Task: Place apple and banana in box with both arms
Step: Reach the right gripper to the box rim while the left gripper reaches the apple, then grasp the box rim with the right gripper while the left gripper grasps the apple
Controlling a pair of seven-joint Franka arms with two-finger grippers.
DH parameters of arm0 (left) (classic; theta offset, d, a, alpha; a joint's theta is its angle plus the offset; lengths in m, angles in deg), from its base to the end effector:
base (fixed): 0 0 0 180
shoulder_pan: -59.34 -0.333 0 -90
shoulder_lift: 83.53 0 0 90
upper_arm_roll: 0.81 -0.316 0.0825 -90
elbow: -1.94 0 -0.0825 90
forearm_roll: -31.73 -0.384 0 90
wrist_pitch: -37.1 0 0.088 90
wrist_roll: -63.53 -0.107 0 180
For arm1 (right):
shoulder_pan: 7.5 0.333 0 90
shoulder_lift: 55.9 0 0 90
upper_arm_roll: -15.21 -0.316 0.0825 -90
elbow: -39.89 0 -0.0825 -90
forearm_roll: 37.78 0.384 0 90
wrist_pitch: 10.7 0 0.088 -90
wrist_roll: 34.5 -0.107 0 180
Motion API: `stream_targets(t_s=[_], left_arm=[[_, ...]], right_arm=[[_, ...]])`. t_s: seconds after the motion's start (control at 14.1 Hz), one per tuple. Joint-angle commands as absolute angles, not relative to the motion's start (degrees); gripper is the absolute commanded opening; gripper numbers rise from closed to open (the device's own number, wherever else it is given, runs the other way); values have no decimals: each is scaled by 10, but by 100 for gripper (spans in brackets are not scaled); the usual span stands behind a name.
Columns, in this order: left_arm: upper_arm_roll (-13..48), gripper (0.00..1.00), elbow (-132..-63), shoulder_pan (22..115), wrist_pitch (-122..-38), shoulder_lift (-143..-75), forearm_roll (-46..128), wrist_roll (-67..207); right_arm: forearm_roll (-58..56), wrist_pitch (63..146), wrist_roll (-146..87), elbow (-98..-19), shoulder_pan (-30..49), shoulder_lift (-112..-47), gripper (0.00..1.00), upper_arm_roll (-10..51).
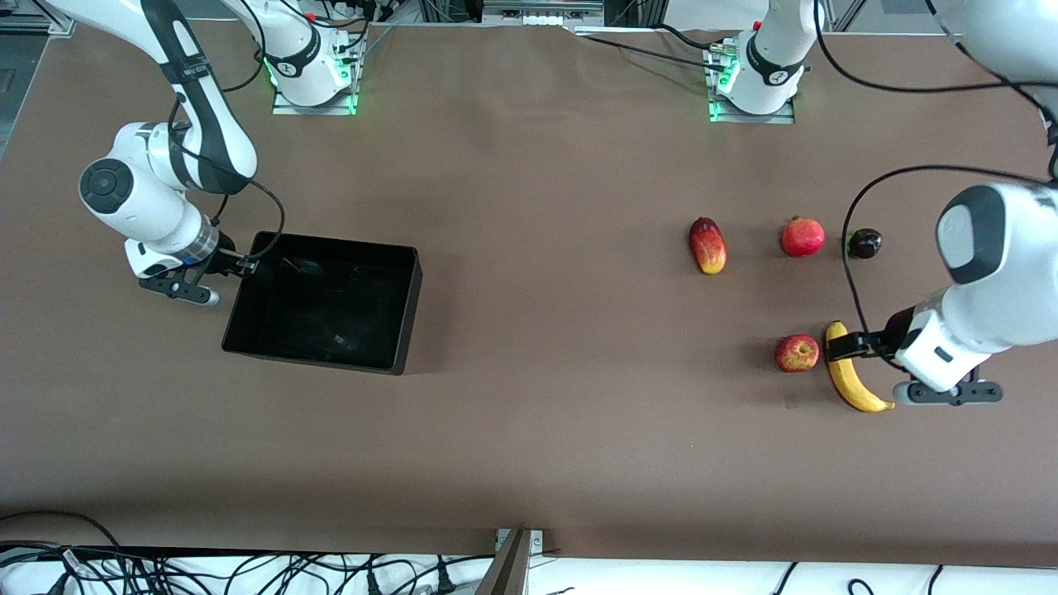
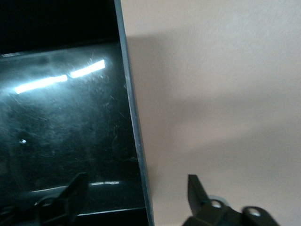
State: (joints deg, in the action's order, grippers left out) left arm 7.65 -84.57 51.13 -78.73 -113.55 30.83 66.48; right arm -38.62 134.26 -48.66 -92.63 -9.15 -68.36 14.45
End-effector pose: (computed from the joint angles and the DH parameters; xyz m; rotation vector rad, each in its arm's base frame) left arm 0.6964 0.0137 0.3627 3.0808 0.0917 -0.0128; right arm 0.5246 -0.0079 0.2496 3.1114 -0.3925 0.0005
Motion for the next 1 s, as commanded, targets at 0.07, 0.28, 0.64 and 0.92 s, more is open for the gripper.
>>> stream_targets(t_s=[0.07,0.28,0.64,0.92], left_arm=[[73,100,-902,514,-878,-1151,285,673],[73,100,-952,513,-947,-1154,286,674],[73,100,-966,513,-983,-1189,286,675],[73,100,-976,510,-1012,-1210,285,695]], right_arm=[[-393,1351,-431,-933,-93,-694,35,143],[-392,1350,-406,-933,-93,-703,0,143],[-390,1350,-414,-918,-93,-695,0,142],[-390,1273,-413,-844,-93,-685,0,100]])
